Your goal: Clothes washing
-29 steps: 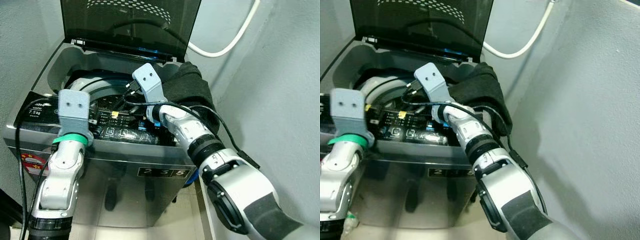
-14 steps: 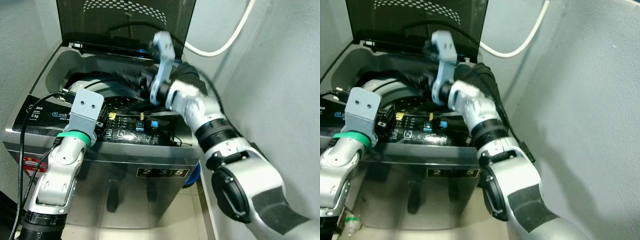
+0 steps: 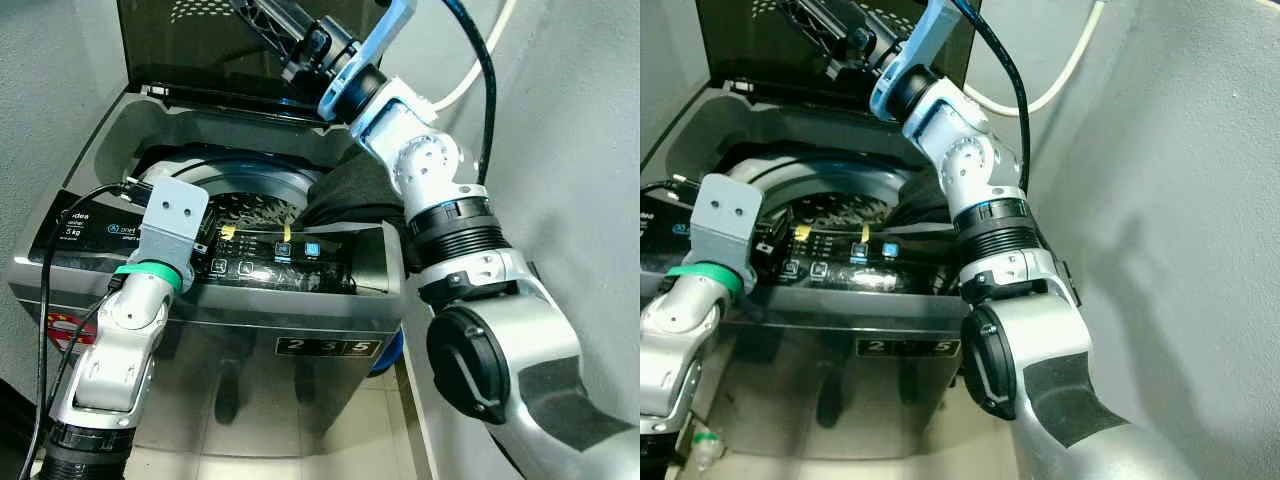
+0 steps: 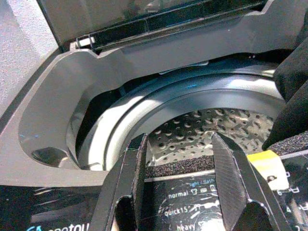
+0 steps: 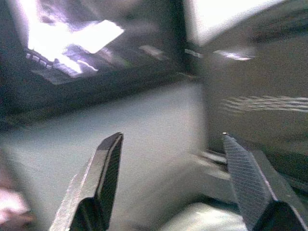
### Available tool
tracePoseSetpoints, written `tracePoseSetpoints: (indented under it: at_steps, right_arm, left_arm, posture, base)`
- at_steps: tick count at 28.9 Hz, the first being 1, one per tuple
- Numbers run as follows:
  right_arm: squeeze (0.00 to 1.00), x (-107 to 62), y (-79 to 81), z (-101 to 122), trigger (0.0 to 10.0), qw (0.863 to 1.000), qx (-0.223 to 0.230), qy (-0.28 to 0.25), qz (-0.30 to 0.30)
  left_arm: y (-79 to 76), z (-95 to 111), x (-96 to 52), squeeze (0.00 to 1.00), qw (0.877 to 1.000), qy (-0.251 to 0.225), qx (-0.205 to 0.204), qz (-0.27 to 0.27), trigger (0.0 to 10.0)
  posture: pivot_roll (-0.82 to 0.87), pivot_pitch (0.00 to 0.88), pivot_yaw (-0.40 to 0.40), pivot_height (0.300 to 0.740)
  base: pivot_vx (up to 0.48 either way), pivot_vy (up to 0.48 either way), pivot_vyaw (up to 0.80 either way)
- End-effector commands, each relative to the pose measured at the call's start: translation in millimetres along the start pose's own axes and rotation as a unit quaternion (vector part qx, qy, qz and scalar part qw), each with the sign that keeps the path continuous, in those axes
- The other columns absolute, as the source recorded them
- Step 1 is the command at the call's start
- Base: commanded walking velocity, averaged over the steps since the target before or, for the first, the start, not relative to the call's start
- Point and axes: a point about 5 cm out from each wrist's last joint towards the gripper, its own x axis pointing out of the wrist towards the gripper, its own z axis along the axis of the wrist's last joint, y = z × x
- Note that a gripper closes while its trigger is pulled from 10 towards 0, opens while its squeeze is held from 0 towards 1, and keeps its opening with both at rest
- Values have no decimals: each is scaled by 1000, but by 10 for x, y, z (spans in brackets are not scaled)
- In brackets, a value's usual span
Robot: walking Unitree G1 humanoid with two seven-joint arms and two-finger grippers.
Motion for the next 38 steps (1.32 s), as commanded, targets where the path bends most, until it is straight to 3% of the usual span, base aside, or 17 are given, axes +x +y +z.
tracePoseSetpoints:
  at_steps: [1, 2, 3, 4, 6, 7, 9, 11, 13, 15, 16, 18, 24, 26, 30, 33, 38]
  right_arm:
    - [0, -217, -273, -229, 10000, 995, -32, 28, -91]
    - [0, -393, -409, -322, 10000, 989, -30, 30, -138]
    - [0, -608, -530, -415, 10000, 984, -21, 31, -177]
    - [0, -608, -530, -415, 10000, 984, -21, 31, -177]
    - [0, -927, -663, -509, 10000, 973, -33, 41, -224]
    - [0, -927, -663, -509, 10000, 973, -33, 41, -224]
    - [0, -1266, -769, -604, 10000, 959, -63, 66, -269]
    - [0, -1266, -769, -604, 10000, 959, -63, 66, -269]
    - [0, -1541, -819, -668, 10000, 947, -82, 71, -302]
    - [0, -1660, -829, -674, 10000, 941, -91, 69, -318]
    - [0, -1830, -839, -658, 10000, 929, -110, 63, -347]
    - [0, -1929, -839, -636, 10000, 920, -119, 57, -369]
    - [0, -2076, -831, -605, 10000, 909, -130, 62, -391]
    - [0, -2135, -813, -611, 10000, 904, -135, 71, -399]
    - [0, -2177, -759, -634, 10000, 900, -141, 82, -404]
    - [0, -2169, -696, -666, 10000, 901, -147, 89, -398]
    - [0, -2183, -665, -679, 10000, 900, -150, 94, -398]
  left_arm:
    - [-73, 10, 57, 0, 999, -11, -17, -34, 10000]
    - [-106, 103, 134, 965, 997, -39, -26, -60, 10000]
    - [-150, 215, 243, 1000, 993, -66, -29, -94, 10000]
    - [-150, 215, 243, 1000, 993, -66, -29, -94, 10000]
    - [-177, 338, 401, 1000, 989, -86, -20, -119, 10000]
    - [-177, 338, 401, 1000, 989, -86, -20, -119, 10000]
    - [-187, 399, 562, 1000, 988, -90, -12, -124, 10000]
    - [-187, 399, 562, 1000, 988, -90, -12, -124, 10000]
    - [-228, 476, 690, 1000, 985, -97, -13, -140, 10000]
    - [-260, 526, 748, 1000, 983, -103, -13, -152, 10000]
    - [-309, 608, 837, 1000, 978, -115, -25, -171, 10000]
    - [-343, 657, 887, 1000, 974, -124, -33, -186, 10000]
    - [-493, 728, 900, 1000, 956, -142, -68, -246, 10000]
    - [-576, 690, 908, 1000, 948, -138, -99, -270, 10000]
    - [-715, 561, 901, 1000, 934, -120, -106, -320, 10000]
    - [-741, 477, 910, 1000, 935, -104, -76, -332, 10000]
    - [-706, 412, 942, 1000, 943, -82, -67, -316, 10000]
  posture:
    - [164, 45, -70, 740]
    - [162, 48, -66, 740]
    - [157, 52, -59, 740]
    - [157, 52, -59, 740]
    - [149, 53, -48, 740]
    - [149, 53, -48, 740]
    - [118, 56, -11, 740]
    - [118, 56, -11, 740]
    - [97, 57, 12, 740]
    - [97, 57, 12, 740]
    - [73, 58, 36, 740]
    - [59, 61, 48, 740]
    - [31, 65, 67, 740]
    - [25, 70, 64, 740]
    - [18, 79, 62, 740]
    - [18, 79, 62, 740]
    - [13, 90, 67, 740]
  base:
    - [0, 0, 0]
    - [0, 0, 0]
    - [0, 0, 0]
    - [0, 0, 0]
    - [0, 0, 0]
    - [0, 0, 0]
    - [0, 0, 0]
    - [0, 0, 0]
    - [0, 0, 0]
    - [0, 0, 0]
    - [0, 0, 0]
    - [0, 0, 0]
    - [0, 0, 0]
    - [0, 0, 0]
    - [0, 0, 0]
    - [0, 0, 0]
    - [0, 0, 0]
